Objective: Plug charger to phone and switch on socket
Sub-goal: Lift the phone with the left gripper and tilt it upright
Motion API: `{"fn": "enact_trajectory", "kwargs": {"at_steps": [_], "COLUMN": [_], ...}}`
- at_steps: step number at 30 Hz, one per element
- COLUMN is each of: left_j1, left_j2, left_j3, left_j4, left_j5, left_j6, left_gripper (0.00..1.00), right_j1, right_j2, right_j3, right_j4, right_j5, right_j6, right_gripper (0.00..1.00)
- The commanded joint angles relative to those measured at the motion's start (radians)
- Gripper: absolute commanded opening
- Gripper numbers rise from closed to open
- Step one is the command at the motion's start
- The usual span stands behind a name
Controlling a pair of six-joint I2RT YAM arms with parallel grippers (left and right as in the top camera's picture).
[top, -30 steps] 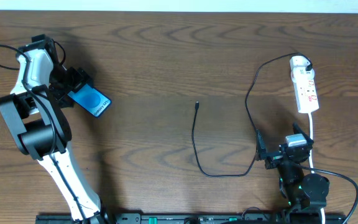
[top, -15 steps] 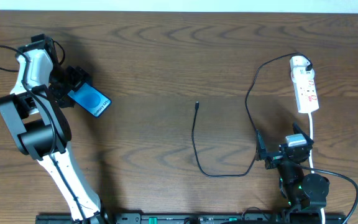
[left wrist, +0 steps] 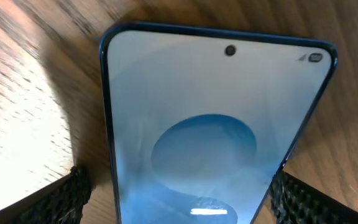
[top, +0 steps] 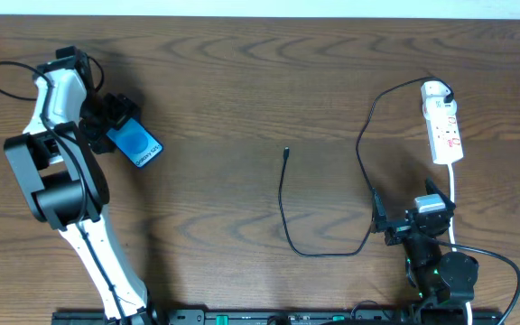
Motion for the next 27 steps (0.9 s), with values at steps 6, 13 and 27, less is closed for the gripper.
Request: {"fn": "enact_trajectory", "kwargs": {"at_steps": [6, 13, 27], "left_j1": [-0.019, -0.056, -0.062], "left_j2": [0.019, 0.019, 0.019], "left_j3": [-0.027, -0.027, -0.027], "left_j4": [-0.002, 0.026, 0.014], "left_j5": [-0.019, -0.031, -0.044], "left_j6": [-0.026, 0.132, 0.166], "left_gripper": [0.93, 0.94, 0.93], "right_j1": [0.006, 0.006, 0.006], "right_j2": [-0.005, -0.005, -0.005], "right_j3": [-0.001, -0.001, -0.001], "right_j4": [-0.005, -0.004, -0.004], "right_j5": [0.004, 0.004, 0.004], "right_j6": [0.009, 0.009, 0.009], "right_gripper": [0.99, 0.99, 0.99]}}
